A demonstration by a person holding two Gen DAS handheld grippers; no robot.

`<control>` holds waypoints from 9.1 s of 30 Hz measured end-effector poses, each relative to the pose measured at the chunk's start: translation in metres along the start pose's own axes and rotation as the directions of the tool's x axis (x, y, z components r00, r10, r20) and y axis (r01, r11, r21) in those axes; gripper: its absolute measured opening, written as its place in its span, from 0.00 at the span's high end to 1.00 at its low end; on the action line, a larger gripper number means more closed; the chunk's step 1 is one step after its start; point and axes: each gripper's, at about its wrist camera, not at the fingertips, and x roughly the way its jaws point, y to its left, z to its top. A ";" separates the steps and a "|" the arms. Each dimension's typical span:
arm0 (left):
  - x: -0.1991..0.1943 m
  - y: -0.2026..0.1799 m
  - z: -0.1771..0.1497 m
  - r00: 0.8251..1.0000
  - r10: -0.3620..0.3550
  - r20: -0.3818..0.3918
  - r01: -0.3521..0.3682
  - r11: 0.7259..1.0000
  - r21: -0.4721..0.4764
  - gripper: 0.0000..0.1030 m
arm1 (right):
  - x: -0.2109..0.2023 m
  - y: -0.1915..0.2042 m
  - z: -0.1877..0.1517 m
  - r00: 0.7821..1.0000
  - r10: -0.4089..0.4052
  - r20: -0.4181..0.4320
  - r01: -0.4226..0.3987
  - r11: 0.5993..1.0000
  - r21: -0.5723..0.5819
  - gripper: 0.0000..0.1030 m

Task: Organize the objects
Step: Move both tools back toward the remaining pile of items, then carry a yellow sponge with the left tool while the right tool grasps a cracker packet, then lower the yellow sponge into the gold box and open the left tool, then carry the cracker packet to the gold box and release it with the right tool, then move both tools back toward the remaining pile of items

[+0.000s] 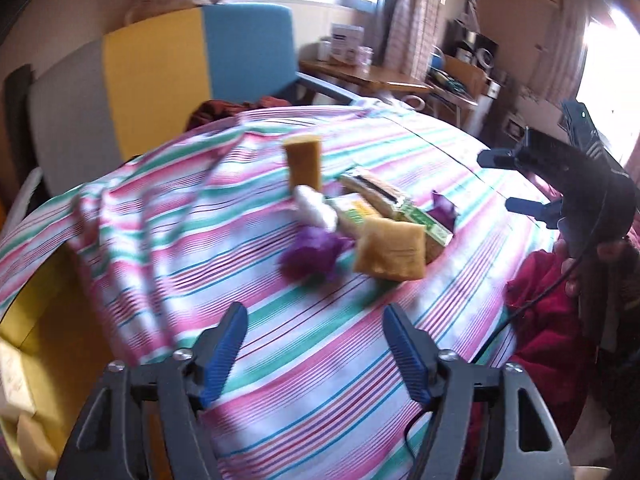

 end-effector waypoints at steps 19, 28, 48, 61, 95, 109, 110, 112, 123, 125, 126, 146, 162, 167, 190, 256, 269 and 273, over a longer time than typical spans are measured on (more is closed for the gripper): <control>0.119 -0.061 0.045 0.991 -0.030 -0.131 0.043 0.995 0.093 0.33 | 0.006 -0.010 -0.004 0.989 0.137 -0.048 -0.134 0.989 0.070 0.00; 0.061 -0.032 0.003 0.994 -0.085 -0.065 0.086 0.996 0.006 0.39 | 0.009 -0.013 -0.004 0.990 0.129 -0.060 -0.124 0.989 0.084 0.00; 0.027 0.017 -0.065 0.990 -0.126 -0.055 0.116 0.979 -0.166 0.42 | 0.037 0.017 -0.008 0.976 -0.049 -0.210 0.030 0.995 -0.090 0.00; 0.032 0.024 -0.065 0.986 -0.157 -0.048 0.145 0.970 -0.194 0.42 | 0.135 0.069 0.039 0.918 -0.280 -0.282 0.164 0.913 -0.374 0.22; -0.014 0.022 -0.075 0.996 -0.086 0.026 0.089 0.981 -0.175 0.42 | 0.105 0.136 -0.076 0.907 -0.111 -0.407 -0.176 0.778 -0.604 0.57; -0.103 0.115 -0.092 0.988 0.096 0.122 -0.037 0.909 -0.415 0.42 | 0.125 0.122 -0.118 0.888 -0.177 -0.424 -0.165 0.738 -0.654 0.58; -0.109 0.128 -0.095 0.986 0.111 0.122 -0.045 0.893 -0.448 0.42 | 0.125 0.123 -0.117 0.888 -0.177 -0.424 -0.165 0.738 -0.654 0.58; -0.119 0.156 -0.102 0.982 0.150 0.117 -0.071 0.857 -0.510 0.42 | 0.125 0.123 -0.116 0.888 -0.178 -0.424 -0.165 0.737 -0.655 0.58; -0.107 0.270 -0.106 0.964 0.265 -0.011 -0.203 0.709 -0.675 0.42 | 0.125 0.128 -0.119 0.895 -0.195 -0.402 -0.154 0.710 -0.687 0.57; -0.099 0.285 -0.103 0.960 0.278 -0.034 -0.225 0.692 -0.686 0.42 | 0.125 0.128 -0.119 0.895 -0.195 -0.402 -0.154 0.710 -0.687 0.57; -0.094 0.290 -0.100 0.959 0.279 -0.043 -0.233 0.696 -0.679 0.42 | 0.125 0.128 -0.119 0.895 -0.195 -0.402 -0.154 0.711 -0.687 0.57; -0.038 0.336 -0.080 0.919 0.342 -0.196 -0.385 0.666 -0.639 0.25 | 0.123 0.125 -0.116 0.895 -0.192 -0.403 -0.155 0.713 -0.684 0.56; -0.138 0.243 -0.114 0.862 0.507 -0.023 -0.427 0.700 -0.572 0.25 | 0.116 0.122 -0.107 0.912 -0.183 -0.366 -0.119 0.738 -0.665 0.57; -0.152 0.229 -0.131 0.851 0.525 -0.018 -0.435 0.685 -0.584 0.25 | 0.102 0.122 -0.104 0.929 -0.158 -0.335 -0.095 0.773 -0.627 0.57; -0.179 0.236 -0.188 0.853 0.520 -0.034 -0.409 0.628 -0.662 0.25 | 0.107 0.375 -0.225 0.840 0.010 -0.542 -0.443 0.588 -0.676 0.57; -0.110 0.127 -0.090 0.960 0.281 0.007 -0.256 0.884 -0.392 0.25 | 0.038 0.069 0.000 0.990 -0.140 -0.002 0.135 0.953 -0.270 0.00; -0.003 0.054 0.001 0.997 0.043 -0.068 -0.059 0.965 -0.255 0.38 | 0.037 0.014 0.012 1.000 0.014 -0.024 -0.013 0.999 0.038 0.00; 0.035 0.043 0.019 0.993 -0.008 -0.116 -0.025 0.959 -0.281 0.44 | 0.037 0.014 0.010 0.999 0.041 -0.031 -0.040 0.998 0.043 0.00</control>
